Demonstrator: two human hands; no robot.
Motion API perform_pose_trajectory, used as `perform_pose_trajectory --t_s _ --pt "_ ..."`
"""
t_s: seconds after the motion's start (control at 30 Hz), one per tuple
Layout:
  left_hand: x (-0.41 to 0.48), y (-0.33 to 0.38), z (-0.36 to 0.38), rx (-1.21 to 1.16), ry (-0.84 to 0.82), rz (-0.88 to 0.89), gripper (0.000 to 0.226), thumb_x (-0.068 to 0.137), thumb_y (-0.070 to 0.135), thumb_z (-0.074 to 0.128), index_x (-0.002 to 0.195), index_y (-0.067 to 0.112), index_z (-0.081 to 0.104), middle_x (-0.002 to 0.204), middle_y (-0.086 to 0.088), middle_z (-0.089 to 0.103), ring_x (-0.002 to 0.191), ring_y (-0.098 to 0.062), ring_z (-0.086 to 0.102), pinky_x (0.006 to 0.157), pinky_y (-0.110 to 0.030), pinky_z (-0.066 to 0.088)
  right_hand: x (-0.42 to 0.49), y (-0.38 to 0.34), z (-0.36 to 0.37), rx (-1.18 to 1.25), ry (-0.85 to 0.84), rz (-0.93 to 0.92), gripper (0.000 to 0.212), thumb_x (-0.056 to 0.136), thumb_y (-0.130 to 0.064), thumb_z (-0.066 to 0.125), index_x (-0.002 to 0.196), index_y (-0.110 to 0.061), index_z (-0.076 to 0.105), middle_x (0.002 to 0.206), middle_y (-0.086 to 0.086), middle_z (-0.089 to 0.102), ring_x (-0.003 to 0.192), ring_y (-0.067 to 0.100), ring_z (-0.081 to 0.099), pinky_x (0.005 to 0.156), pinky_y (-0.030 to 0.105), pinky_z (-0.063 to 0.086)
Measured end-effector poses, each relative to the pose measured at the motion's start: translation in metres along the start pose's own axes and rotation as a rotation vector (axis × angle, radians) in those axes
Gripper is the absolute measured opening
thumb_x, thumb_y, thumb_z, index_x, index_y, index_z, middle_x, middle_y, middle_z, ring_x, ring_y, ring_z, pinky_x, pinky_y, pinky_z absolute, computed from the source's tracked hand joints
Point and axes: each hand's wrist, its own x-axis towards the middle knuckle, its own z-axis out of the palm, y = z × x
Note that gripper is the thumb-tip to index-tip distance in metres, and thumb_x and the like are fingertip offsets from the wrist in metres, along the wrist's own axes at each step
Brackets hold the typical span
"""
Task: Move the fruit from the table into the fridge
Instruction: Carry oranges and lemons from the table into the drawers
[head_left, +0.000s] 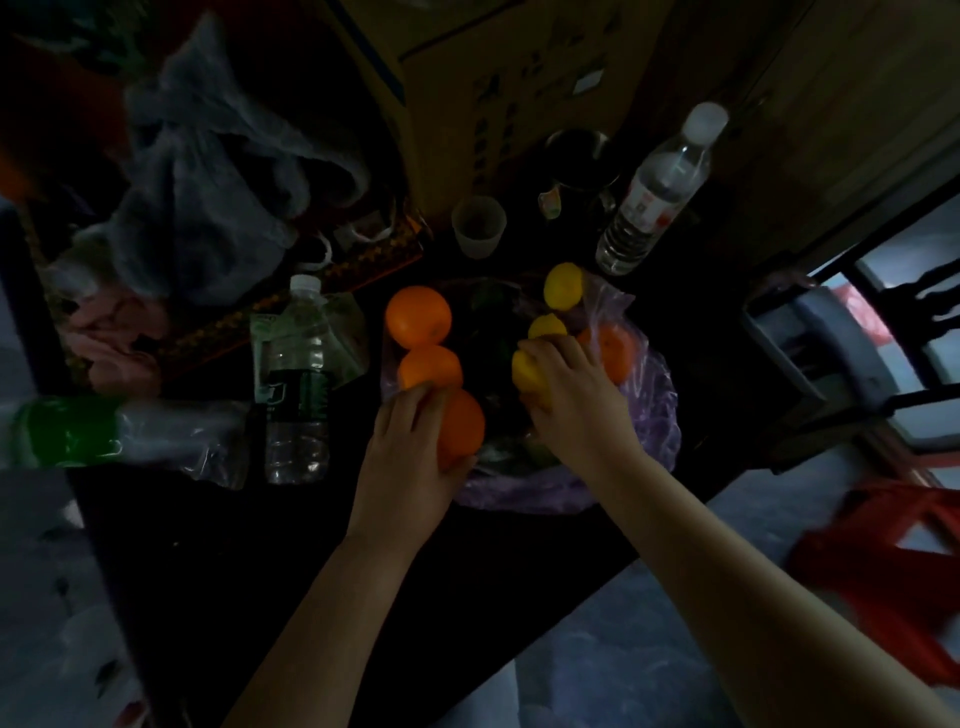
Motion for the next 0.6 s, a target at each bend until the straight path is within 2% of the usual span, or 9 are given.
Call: perform_pose_trajectory --t_s 0.07,0.13,0.2,0.3,0.43,0.5,0.6 --pt "0.006 0.013 -0.012 -0.014 0.007 0.032 0.074 0.074 0.027 0.078 0.138 0.018 0.041 0.143 -0.001 0.036 0.128 -0.024 0.029 0.101 -0.039 0.034 -0.006 -0.002 -0.015 0.027 0.035 0.014 0.059 0.082 -0.015 0.066 0.136 -0.017 0.042 0.138 0.005 0.042 0.125 0.029 0.038 0.088 0.036 0.044" --pt "0.012 0.028 -0.024 -0.034 0.013 0.076 0.077 0.074 0.027 0.078 0.140 0.023 0.038 0.144 0.002 0.034 0.129 -0.020 0.026 0.103 -0.039 0.033 -0.014 -0.002 -0.032 0.066 0.083 0.025 0.060 0.081 -0.013 0.066 0.136 -0.016 0.043 0.138 0.005 0.042 0.124 0.029 0.039 0.093 0.035 0.039" --pt "0.017 0.045 -0.034 -0.047 0.016 0.126 0.079 0.075 0.029 0.077 0.142 0.024 0.036 0.144 0.001 0.032 0.130 -0.017 0.023 0.105 -0.039 0.030 -0.026 0.000 -0.051 0.096 0.142 0.059 0.058 0.081 -0.013 0.066 0.135 -0.017 0.044 0.137 0.004 0.042 0.120 0.029 0.044 0.090 0.034 0.039" --pt "0.023 0.067 -0.044 -0.048 0.019 0.185 0.079 0.077 0.035 0.075 0.144 0.027 0.033 0.145 0.003 0.030 0.131 -0.016 0.021 0.103 -0.038 0.031 -0.044 0.003 -0.076 0.097 0.241 0.117 0.058 0.081 -0.017 0.066 0.134 -0.019 0.045 0.136 0.002 0.042 0.116 0.027 0.049 0.084 0.036 0.047" --pt "0.028 0.107 -0.047 -0.113 0.006 0.331 0.076 0.080 0.039 0.071 0.144 0.026 0.033 0.147 0.002 0.030 0.134 -0.018 0.025 0.103 -0.032 0.028 -0.083 0.007 -0.111 0.046 0.401 0.162 0.054 0.081 -0.020 0.066 0.132 -0.021 0.049 0.135 0.001 0.045 0.119 0.024 0.049 0.079 0.033 0.050" --pt "0.026 0.132 -0.047 -0.138 0.025 0.413 0.074 0.080 0.037 0.072 0.142 0.024 0.035 0.145 0.000 0.033 0.132 -0.018 0.027 0.103 -0.029 0.027 -0.107 0.008 -0.127 0.015 0.481 0.212 0.054 0.080 -0.018 0.067 0.131 -0.022 0.050 0.135 0.000 0.047 0.119 0.023 0.049 0.075 0.029 0.047" --pt "0.014 0.170 -0.046 -0.170 0.029 0.547 0.076 0.076 0.033 0.074 0.141 0.020 0.038 0.141 -0.003 0.037 0.129 -0.016 0.027 0.102 -0.029 0.025 -0.148 0.009 -0.148 -0.004 0.576 0.292 0.056 0.077 -0.014 0.066 0.130 -0.022 0.051 0.134 0.002 0.048 0.118 0.025 0.050 0.076 0.033 0.051"
